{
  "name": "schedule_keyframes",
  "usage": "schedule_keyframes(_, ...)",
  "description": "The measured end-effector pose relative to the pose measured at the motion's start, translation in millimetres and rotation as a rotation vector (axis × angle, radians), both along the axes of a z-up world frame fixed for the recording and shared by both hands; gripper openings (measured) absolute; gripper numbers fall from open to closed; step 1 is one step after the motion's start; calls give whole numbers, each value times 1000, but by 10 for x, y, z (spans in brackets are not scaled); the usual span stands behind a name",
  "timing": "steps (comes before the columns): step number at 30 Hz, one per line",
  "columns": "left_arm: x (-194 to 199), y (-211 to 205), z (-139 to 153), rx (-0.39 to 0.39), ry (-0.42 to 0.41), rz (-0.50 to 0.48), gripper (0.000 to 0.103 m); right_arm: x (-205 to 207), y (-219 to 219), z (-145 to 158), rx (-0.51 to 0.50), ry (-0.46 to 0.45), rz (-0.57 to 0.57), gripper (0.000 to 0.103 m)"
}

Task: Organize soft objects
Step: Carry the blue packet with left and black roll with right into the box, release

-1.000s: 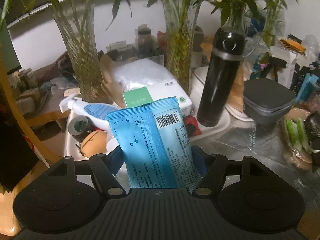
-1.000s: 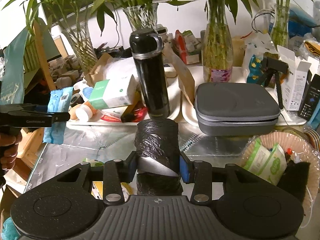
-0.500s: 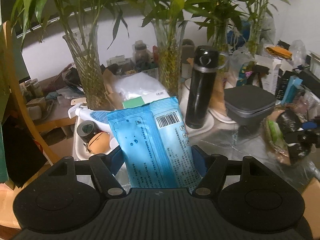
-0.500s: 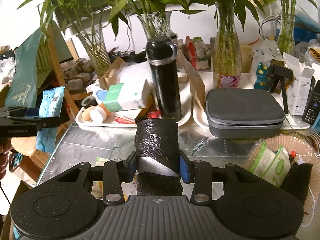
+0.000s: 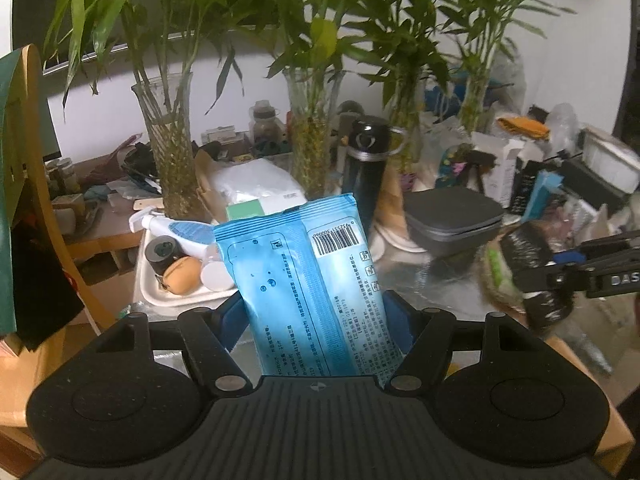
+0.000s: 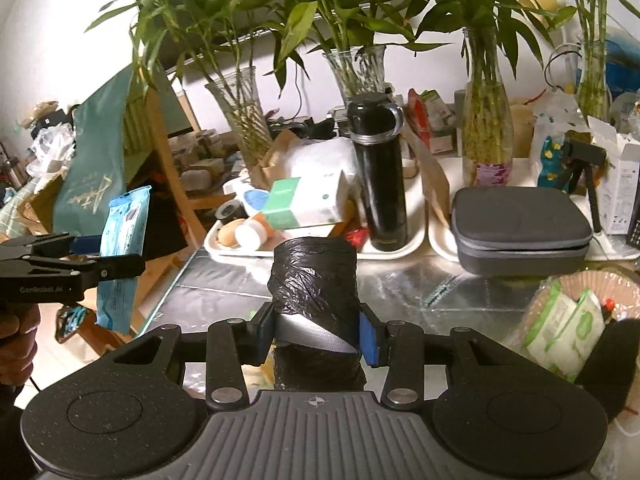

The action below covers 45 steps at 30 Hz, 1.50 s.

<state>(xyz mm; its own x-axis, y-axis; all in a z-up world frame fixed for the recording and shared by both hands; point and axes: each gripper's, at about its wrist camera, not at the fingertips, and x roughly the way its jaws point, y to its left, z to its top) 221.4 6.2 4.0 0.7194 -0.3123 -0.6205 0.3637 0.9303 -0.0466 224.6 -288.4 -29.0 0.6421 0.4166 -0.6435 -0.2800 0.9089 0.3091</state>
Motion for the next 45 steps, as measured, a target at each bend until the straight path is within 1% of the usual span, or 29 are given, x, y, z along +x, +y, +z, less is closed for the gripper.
schedule_keyframes(5,-165,48,-39,-61,44,-22,69,-149,6,18,47,11,17,46)
schedule_keyframes(9,-328,53,-42,-94,62,-63,69,-260,39,32,70,10,42,46)
schedule_keyframes(13,-503,71,-60,-133,91,-85,69,-395,64,35,95,16,67,46)
schedule_keyframes(15,-575,72,-63,-138,115,-86,69,-457,65,34,107,19,74,46)
schedule_keyframes(18,-706,36,-58,-148,150,-129,69,-538,43,40,124,21,79,46)
schedule_keyframes(21,-823,-25,-85,-125,178,-147,70,-605,19,33,136,29,74,46)
schedule_keyframes(26,-866,-82,-271,-89,271,-148,72,-712,-2,12,145,38,70,46)
schedule_keyframes(27,-865,-77,-318,-92,291,-148,72,-731,-7,5,148,40,70,46)
schedule_keyframes(28,-866,-61,-350,-100,305,-147,75,-752,-9,-1,149,42,70,46)
schedule_keyframes(29,-871,-41,-386,-112,317,-144,83,-771,-10,-7,149,44,70,46)
schedule_keyframes(30,-890,-19,-406,-125,319,-144,87,-787,-9,-14,147,47,70,46)
schedule_keyframes(32,-927,23,-437,-143,317,-138,90,-817,-5,-29,141,52,68,46)
schedule_keyframes(36,-1023,75,-397,-161,297,-118,90,-869,-7,-32,139,54,69,46)
schedule_keyframes(42,-1223,118,-198,-171,202,-99,90,-906,-7,-20,145,47,68,46)
schedule_keyframes(45,-1309,163,-107,-178,132,-90,90,-933,-30,3,155,43,64,46)
